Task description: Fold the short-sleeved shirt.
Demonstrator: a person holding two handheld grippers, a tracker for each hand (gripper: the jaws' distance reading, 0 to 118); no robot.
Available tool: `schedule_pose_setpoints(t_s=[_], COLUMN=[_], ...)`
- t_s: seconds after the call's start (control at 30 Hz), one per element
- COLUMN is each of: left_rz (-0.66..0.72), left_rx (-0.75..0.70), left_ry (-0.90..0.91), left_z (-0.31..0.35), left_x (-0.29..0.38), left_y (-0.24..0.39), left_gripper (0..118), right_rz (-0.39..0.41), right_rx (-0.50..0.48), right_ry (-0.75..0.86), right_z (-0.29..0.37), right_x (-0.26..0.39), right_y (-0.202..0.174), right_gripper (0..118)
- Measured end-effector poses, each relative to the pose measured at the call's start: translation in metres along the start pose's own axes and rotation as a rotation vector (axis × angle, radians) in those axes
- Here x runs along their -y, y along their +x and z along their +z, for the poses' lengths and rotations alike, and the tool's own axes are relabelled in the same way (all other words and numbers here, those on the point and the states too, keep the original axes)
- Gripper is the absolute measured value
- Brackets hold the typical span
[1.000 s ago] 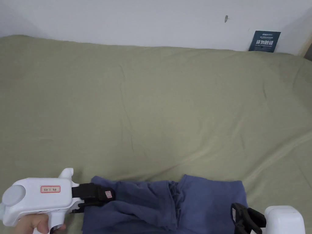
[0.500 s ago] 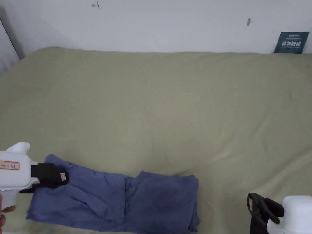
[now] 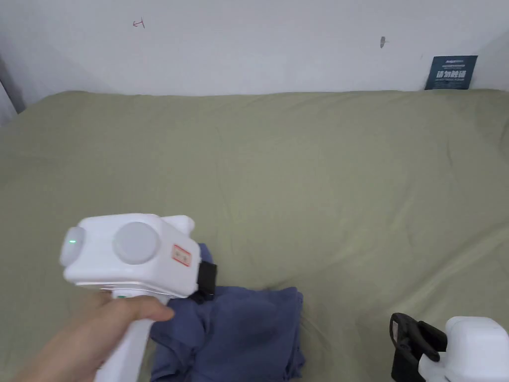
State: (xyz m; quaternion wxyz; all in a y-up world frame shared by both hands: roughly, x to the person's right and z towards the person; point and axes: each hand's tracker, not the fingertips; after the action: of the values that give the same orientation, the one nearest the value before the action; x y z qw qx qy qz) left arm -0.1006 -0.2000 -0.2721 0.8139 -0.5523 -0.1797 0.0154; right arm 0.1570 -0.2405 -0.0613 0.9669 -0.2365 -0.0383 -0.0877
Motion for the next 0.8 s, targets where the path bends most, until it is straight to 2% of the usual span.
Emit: schedule_pose_setpoints(t_s=[0.1,0.13,0.17,0.2,0.23,0.3,0.43,0.5,0.53,0.6,0.7,0.8], left_rz=[-0.020,-0.026,-0.024,-0.026,-0.034,-0.046,-0.022,-0.018,-0.007,-0.003,0.024,0.093], left_rx=[0.033,0.049,0.046,0.040,0.048,0.090,0.106,0.148,0.170,0.219,0.215,0.339], left_ry=[-0.033,-0.043,-0.051,-0.063,-0.077,-0.127,-0.050,0.014,0.062,0.107,0.088,0.010], left_z=[-0.043,-0.060,-0.072,-0.086,-0.100,-0.112,-0.081,-0.050,-0.037,-0.019,-0.025,-0.058], left_x=[-0.008,-0.009,-0.009,-0.007,-0.006,-0.003,-0.002,0.000,0.002,0.008,0.016,0.022], left_y=[0.025,0.033,0.039,0.047,0.049,0.050,0.039,0.025,0.017,0.002,-0.015,-0.016], left_gripper=[15,44,81,109,118,118,118,111,86,0,0,0], right_rz=[-0.016,-0.021,-0.026,-0.031,-0.035,-0.045,-0.065,-0.072,-0.073,-0.071,-0.067,-0.064], right_rx=[0.010,0.014,0.018,0.027,0.029,0.045,0.058,0.059,0.058,0.055,0.043,0.034], right_ry=[-0.010,-0.014,-0.016,-0.019,-0.020,-0.022,-0.024,-0.033,-0.034,-0.037,-0.046,-0.058], right_z=[0.002,0.004,0.005,0.006,0.007,0.009,0.010,0.007,0.006,0.004,0.001,0.000], right_x=[0.002,0.003,0.004,0.005,0.005,0.006,0.007,0.008,0.008,0.009,0.011,0.012], right_y=[0.004,0.007,0.009,0.011,0.013,0.018,0.027,0.029,0.028,0.027,0.023,0.020], right_gripper=[1,1,1,1,1,1,1,1,1,1,1,1])
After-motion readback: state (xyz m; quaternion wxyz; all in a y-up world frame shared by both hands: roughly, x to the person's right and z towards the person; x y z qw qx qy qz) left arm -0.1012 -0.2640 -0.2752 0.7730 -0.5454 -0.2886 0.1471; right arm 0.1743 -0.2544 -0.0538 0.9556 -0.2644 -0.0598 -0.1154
